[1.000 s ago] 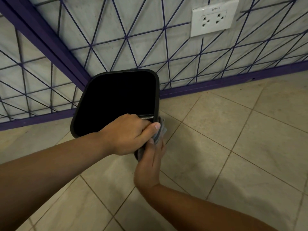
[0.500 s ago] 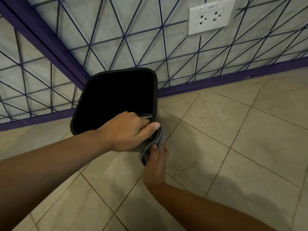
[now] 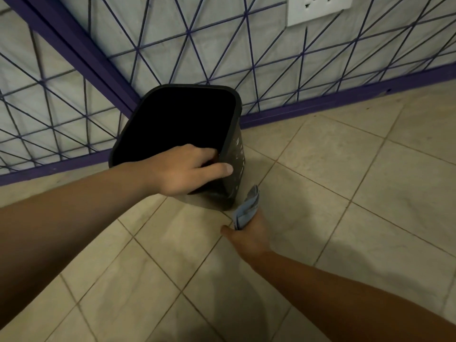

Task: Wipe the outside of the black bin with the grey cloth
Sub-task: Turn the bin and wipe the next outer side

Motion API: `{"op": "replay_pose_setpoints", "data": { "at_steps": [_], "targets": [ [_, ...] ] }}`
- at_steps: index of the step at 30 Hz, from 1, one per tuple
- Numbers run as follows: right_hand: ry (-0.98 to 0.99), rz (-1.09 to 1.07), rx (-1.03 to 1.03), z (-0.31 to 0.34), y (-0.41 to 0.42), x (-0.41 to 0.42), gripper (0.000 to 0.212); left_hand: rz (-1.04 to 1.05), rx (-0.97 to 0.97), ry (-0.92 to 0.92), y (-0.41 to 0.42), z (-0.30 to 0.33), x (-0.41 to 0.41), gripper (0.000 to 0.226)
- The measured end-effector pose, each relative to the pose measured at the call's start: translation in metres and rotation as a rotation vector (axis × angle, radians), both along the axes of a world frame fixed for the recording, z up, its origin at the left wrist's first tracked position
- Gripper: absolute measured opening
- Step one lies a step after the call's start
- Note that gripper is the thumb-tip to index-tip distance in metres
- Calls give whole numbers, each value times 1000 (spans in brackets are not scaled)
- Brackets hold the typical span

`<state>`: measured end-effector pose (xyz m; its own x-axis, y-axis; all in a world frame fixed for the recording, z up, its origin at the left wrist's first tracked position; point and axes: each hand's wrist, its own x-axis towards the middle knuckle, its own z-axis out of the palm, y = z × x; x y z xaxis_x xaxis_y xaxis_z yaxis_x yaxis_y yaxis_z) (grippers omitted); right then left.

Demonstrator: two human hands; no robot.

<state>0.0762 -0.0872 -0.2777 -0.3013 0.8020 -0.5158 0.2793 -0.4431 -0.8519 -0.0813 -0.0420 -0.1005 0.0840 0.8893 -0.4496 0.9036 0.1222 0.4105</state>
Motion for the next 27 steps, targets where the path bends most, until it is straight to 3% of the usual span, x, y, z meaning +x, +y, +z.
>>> {"op": "replay_pose_setpoints", "data": {
  "at_steps": [6,10,11,14,15,19,22,27],
  "targets": [
    [81,-163,-273,9,7,-20,24,44,40,-29,-3,-14,17,52],
    [175,-82,-341,19,23,-26,9,16,132,33,-6,-14,15,71],
    [191,-46,-290,19,24,-29,19,13,143,28,-6,-14,12,73],
    [236,40,6,9,17,-42,89,16,149,5,-6,-14,11,75],
    [237,53,55,8,13,-48,98,18,149,9,-6,-14,12,73],
    [214,69,20,5,10,-53,99,12,175,28,-5,-16,14,49],
    [212,-2,-159,5,29,-48,108,24,184,27,-6,-14,15,56],
    [368,-124,-260,6,11,-52,79,16,193,19,-6,-16,15,52]
  ]
}}
